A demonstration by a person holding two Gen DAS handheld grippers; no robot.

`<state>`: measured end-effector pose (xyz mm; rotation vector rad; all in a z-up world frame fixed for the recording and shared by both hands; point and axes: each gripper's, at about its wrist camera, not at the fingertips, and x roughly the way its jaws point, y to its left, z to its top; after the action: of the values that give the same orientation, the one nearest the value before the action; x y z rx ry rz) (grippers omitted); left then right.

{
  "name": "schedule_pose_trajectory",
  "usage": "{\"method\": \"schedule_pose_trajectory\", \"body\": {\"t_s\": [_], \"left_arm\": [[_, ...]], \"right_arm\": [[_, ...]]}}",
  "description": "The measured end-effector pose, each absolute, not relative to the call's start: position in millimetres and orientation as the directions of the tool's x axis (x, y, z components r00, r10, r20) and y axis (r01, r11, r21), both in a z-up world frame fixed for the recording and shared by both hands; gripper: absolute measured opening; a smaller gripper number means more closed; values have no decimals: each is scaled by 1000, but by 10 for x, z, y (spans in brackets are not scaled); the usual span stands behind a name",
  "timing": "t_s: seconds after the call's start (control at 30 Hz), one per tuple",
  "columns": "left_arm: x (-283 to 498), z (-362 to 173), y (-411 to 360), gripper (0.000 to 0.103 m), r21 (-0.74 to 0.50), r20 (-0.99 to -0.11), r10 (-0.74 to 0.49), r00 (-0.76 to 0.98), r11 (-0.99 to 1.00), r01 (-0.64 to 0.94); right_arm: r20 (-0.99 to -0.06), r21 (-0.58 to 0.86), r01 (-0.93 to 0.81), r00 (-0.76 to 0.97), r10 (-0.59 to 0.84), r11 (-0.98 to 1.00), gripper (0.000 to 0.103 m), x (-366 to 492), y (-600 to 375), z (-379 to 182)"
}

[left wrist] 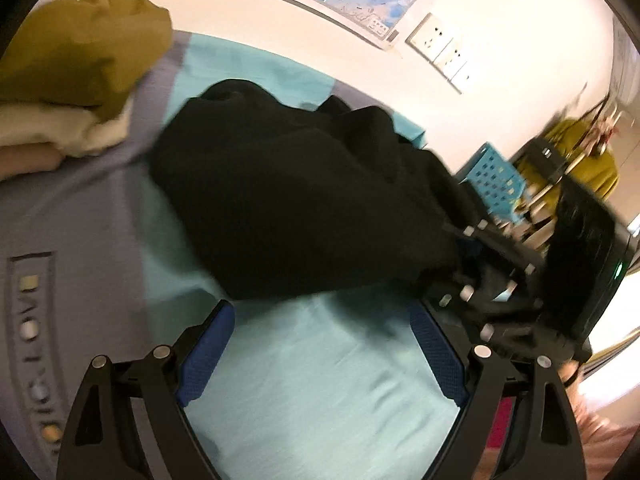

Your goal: Fold large clothes

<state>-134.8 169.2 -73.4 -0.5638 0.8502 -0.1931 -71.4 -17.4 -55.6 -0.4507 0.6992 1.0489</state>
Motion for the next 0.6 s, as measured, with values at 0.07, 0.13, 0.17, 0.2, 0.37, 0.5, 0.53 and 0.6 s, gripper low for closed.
{"method": "schedule_pose_trajectory", "body": {"t_s": [0.07,0.13,0.17,0.2,0.37,0.5,0.53,0.6], "left_arm": [[-1257,-752,1716,86,-586,-635,-400,661,807,-75],[-1194,-766,1738,86,-617,-611,-418,673,783,-74],[-1172,-772,1744,86,-632,-603,-428,673,771,-76],[-1157,-776,1760,86,-652,-591,-444,674,755,-75],[-969,-866,1780,86,-749,-533,-516,670,657,-90],[-919,-866,1746,86,-783,-487,-544,683,618,-66],[-938,-847,1742,87,-789,-470,-549,691,612,-51],[-981,-847,1767,88,-807,-443,-561,699,590,-38]], "right_arm": [[-712,13,-898,301,635,441,45,-702,-183,-558],[-705,47,-893,288,648,447,45,-673,-206,-555],[-704,55,-892,284,651,449,45,-666,-213,-557],[-700,66,-890,282,656,452,45,-661,-221,-554],[-685,123,-874,268,677,471,43,-597,-265,-542],[-676,150,-869,258,690,472,44,-587,-315,-557],[-678,147,-873,254,690,465,47,-603,-313,-565],[-681,123,-882,259,685,456,49,-652,-298,-580]]}}
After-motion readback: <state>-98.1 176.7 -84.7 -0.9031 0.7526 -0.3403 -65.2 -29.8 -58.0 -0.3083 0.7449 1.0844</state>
